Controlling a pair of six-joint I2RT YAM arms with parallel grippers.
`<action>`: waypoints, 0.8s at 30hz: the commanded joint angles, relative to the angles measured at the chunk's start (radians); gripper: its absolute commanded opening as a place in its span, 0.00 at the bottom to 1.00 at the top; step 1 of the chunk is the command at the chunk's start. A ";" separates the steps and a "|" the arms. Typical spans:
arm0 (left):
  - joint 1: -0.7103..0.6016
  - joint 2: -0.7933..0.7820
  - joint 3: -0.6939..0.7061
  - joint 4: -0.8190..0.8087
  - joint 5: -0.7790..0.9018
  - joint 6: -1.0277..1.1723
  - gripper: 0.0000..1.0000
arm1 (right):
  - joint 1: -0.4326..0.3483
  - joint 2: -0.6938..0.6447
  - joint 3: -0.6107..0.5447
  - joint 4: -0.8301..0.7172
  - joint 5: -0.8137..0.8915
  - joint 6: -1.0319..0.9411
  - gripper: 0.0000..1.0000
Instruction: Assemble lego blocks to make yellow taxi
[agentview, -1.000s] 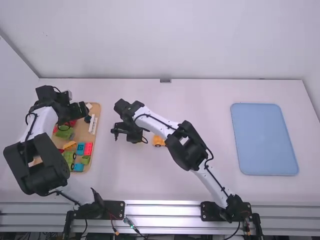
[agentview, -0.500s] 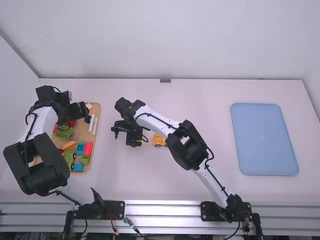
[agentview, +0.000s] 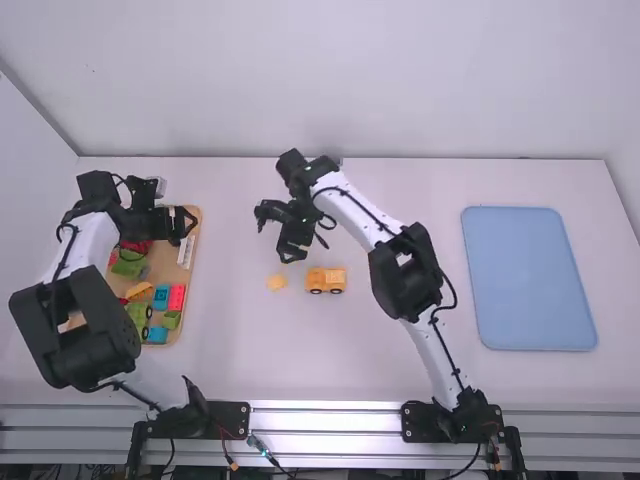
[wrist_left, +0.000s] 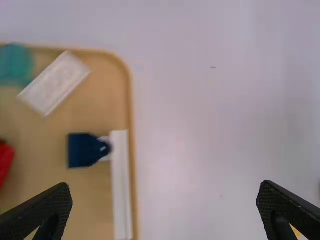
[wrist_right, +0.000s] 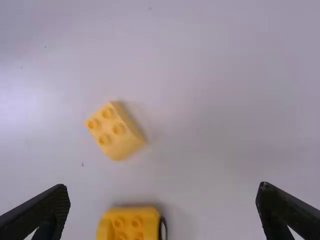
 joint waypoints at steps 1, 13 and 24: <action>-0.034 -0.043 -0.017 0.016 0.117 0.134 0.99 | -0.033 -0.071 0.029 -0.009 -0.073 -0.026 0.99; -0.140 -0.111 -0.127 0.195 -0.121 -0.013 0.99 | -0.073 -0.084 -0.033 0.160 0.037 0.146 0.98; -0.161 -0.111 -0.127 0.124 -0.044 0.168 0.99 | -0.116 -0.436 -0.541 0.513 0.043 0.228 0.99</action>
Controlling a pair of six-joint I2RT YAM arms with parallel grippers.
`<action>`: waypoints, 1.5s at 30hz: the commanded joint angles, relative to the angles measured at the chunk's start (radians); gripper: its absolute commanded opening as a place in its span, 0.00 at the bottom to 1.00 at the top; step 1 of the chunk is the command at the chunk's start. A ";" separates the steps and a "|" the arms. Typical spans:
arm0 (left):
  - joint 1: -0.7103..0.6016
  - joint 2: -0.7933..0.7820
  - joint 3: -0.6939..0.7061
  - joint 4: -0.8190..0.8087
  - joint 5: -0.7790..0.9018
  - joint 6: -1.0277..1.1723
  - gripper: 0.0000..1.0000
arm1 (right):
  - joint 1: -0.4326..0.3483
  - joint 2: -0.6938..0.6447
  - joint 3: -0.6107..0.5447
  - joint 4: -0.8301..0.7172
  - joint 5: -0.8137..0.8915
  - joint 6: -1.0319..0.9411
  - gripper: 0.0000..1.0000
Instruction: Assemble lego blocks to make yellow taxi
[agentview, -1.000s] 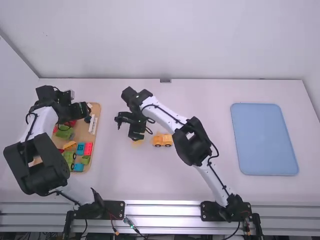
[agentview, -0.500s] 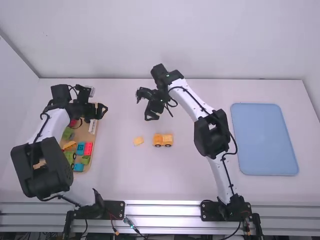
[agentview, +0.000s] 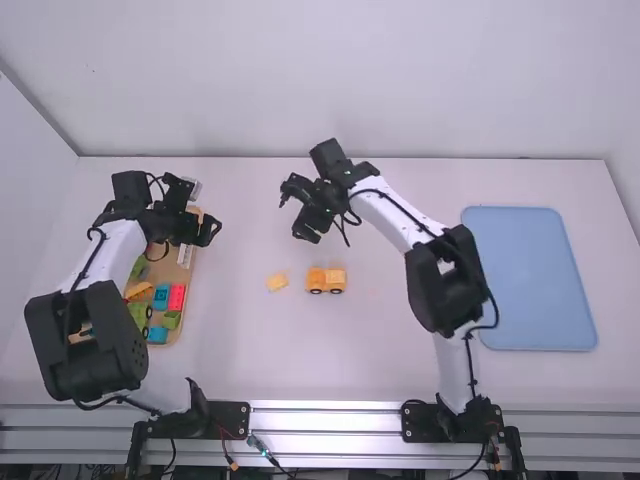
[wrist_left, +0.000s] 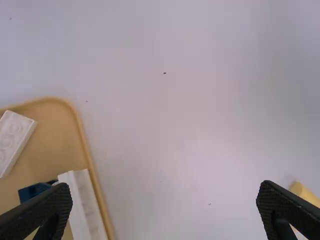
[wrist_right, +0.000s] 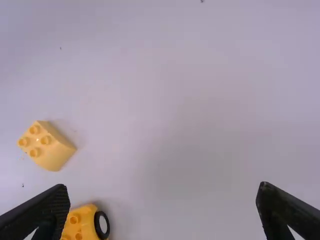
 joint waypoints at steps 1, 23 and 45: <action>-0.012 -0.025 -0.010 -0.006 0.034 0.051 0.99 | -0.023 -0.194 -0.172 0.089 0.016 0.062 0.98; -0.559 -0.011 -0.009 -0.229 -0.338 0.208 0.99 | -0.251 -0.779 -1.164 0.925 0.108 0.088 0.99; -0.579 0.272 0.076 -0.311 -0.340 0.282 0.99 | -0.283 -0.777 -1.187 0.976 0.108 0.135 0.99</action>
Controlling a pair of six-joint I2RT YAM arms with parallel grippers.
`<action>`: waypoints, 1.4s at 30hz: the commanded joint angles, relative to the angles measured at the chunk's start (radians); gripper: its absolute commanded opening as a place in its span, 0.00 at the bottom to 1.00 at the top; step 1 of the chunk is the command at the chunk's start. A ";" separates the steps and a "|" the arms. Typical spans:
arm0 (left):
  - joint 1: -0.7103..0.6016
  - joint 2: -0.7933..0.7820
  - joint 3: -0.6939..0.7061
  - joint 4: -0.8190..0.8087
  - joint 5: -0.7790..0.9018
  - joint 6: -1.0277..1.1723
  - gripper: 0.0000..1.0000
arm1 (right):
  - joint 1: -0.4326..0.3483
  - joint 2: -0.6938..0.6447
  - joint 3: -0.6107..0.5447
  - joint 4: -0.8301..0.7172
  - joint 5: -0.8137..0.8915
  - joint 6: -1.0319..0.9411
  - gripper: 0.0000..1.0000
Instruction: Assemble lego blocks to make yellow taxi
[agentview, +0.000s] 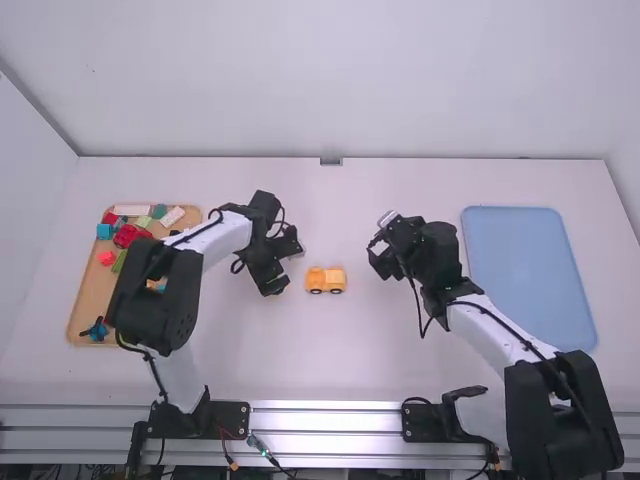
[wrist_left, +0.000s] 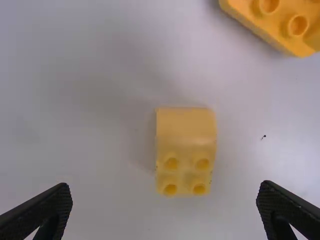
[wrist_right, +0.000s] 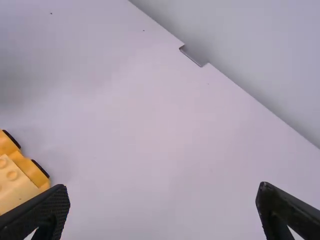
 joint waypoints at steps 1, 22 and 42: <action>-0.004 0.012 -0.003 0.008 0.041 0.021 0.98 | -0.006 -0.015 -0.008 0.004 -0.001 0.010 0.99; -0.016 0.031 -0.077 0.114 0.077 0.021 0.68 | -0.006 -0.015 -0.008 0.006 -0.001 0.001 0.99; -0.024 0.051 -0.077 0.122 0.057 -0.038 0.42 | -0.006 -0.015 -0.008 0.006 -0.001 0.000 0.99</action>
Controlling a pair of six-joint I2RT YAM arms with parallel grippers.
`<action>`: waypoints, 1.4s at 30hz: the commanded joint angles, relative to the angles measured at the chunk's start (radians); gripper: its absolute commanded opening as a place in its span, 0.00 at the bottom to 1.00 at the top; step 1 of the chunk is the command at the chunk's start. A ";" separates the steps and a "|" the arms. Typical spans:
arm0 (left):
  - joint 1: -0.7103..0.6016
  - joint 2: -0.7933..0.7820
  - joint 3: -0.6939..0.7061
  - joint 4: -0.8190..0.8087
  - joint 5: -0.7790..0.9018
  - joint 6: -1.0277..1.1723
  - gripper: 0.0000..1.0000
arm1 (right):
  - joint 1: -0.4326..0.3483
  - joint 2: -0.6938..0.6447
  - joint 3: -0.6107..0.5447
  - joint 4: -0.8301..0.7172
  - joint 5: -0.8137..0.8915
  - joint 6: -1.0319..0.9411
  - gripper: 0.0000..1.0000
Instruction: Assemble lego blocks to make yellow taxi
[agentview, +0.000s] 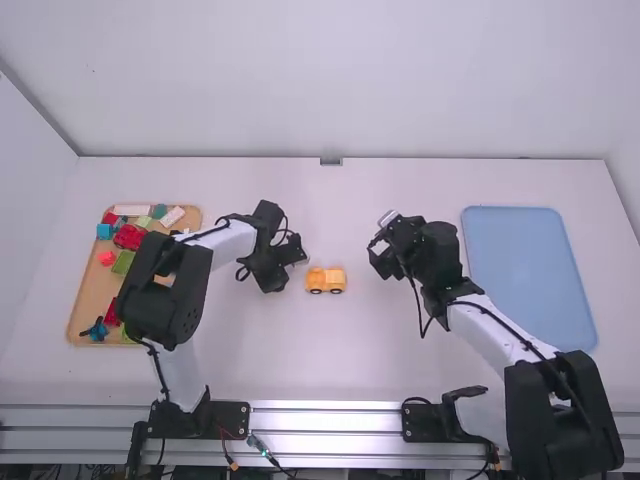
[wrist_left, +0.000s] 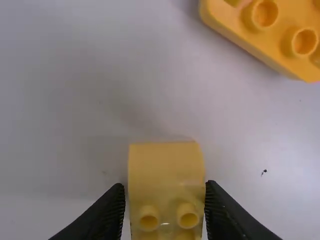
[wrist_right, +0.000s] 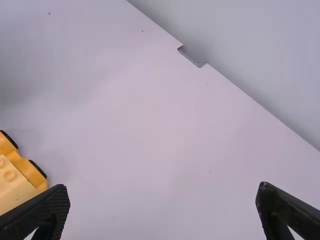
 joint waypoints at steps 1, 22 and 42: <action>-0.009 0.012 -0.006 -0.003 0.002 -0.041 0.40 | -0.004 -0.016 -0.008 0.003 -0.002 0.004 0.99; -0.008 0.012 -0.006 0.087 -0.033 -0.667 0.02 | -0.002 -0.016 -0.008 0.022 -0.002 0.003 0.99; -0.008 0.011 -0.006 -0.050 -0.041 -2.429 0.03 | -0.004 -0.016 -0.008 0.026 -0.002 0.003 0.99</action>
